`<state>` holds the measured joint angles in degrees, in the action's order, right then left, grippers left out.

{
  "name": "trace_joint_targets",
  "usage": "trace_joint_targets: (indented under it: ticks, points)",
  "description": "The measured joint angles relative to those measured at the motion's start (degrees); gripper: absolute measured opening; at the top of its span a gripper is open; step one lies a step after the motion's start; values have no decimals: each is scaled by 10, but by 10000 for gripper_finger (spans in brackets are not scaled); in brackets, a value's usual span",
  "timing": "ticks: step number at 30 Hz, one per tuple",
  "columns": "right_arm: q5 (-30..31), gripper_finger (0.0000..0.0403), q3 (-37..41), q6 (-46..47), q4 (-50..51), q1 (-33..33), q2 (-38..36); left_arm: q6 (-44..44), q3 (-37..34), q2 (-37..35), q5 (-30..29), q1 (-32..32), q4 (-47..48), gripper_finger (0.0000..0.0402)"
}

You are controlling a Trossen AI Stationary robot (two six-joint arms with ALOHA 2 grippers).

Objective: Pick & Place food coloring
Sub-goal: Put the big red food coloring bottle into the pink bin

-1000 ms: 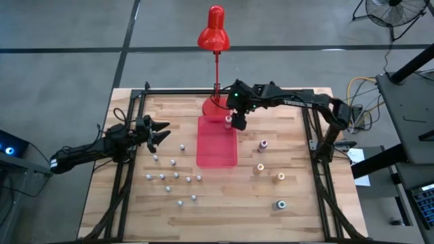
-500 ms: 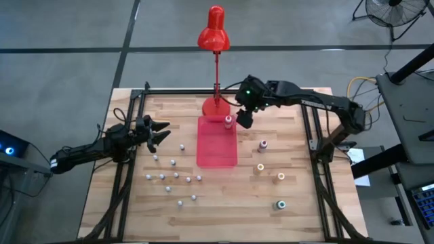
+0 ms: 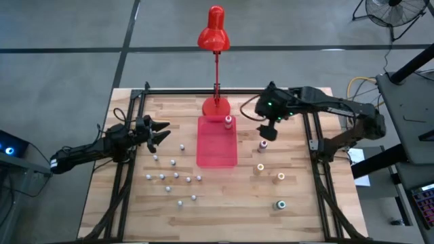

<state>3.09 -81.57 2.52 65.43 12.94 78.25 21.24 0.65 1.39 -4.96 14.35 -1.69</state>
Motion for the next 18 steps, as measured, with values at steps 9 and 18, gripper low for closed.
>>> trace_joint_targets:
  ticks: [9, 18]
  points:
    - [1, 370, 109, 5, -7, -34, -65, 0, 0, 0, 0, 0, 0, 204]
    - [1, 370, 211, 3, -74, -43, -83, 0, 0, 0, 0, 0, 0, 204]
